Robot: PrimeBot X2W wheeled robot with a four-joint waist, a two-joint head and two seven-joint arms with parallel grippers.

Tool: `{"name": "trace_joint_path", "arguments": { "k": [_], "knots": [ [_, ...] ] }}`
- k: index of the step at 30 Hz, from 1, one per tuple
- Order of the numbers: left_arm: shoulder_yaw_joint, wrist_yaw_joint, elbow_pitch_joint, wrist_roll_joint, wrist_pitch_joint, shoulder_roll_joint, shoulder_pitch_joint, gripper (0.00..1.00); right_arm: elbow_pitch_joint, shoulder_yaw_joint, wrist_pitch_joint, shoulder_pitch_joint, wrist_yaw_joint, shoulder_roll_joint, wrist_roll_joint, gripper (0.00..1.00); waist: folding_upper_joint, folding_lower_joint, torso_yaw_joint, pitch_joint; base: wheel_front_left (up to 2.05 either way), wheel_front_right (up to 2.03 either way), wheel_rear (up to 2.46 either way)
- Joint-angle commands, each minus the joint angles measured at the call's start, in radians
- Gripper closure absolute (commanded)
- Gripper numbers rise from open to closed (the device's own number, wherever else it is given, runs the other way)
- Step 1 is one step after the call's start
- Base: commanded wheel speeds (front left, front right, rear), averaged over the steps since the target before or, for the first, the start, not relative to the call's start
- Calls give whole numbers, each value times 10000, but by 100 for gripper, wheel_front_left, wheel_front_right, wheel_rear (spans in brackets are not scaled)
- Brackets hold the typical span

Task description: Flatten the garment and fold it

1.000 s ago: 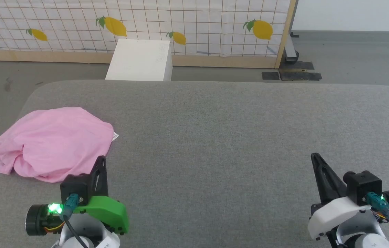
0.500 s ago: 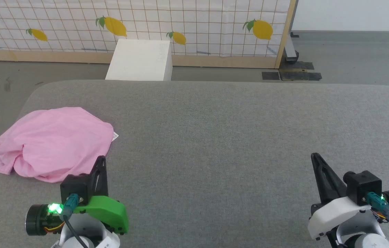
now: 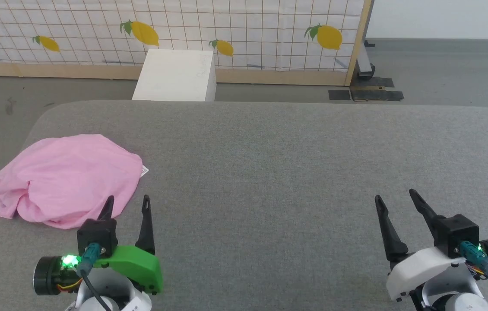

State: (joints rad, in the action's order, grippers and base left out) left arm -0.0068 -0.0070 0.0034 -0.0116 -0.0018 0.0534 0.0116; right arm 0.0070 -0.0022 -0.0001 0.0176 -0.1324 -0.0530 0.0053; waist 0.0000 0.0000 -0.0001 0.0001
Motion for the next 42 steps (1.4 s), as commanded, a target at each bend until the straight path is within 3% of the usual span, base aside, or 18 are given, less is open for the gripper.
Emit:
{"name": "trace_joint_path", "arguments": {
  "k": [1, 42],
  "knots": [
    [-31, 48, 46, -63, -74, -1, 31, 0, 41, -9, -62, -45, 1, 1, 2, 0, 0, 0, 0, 1, 0, 0, 0],
    [-495, 537, 614, -928, -921, -11, 290, 0, 736, -252, -924, -345, 6, 10, 251, 0, 0, 0, 13, -44, 0, 0, 0]
  ]
}}
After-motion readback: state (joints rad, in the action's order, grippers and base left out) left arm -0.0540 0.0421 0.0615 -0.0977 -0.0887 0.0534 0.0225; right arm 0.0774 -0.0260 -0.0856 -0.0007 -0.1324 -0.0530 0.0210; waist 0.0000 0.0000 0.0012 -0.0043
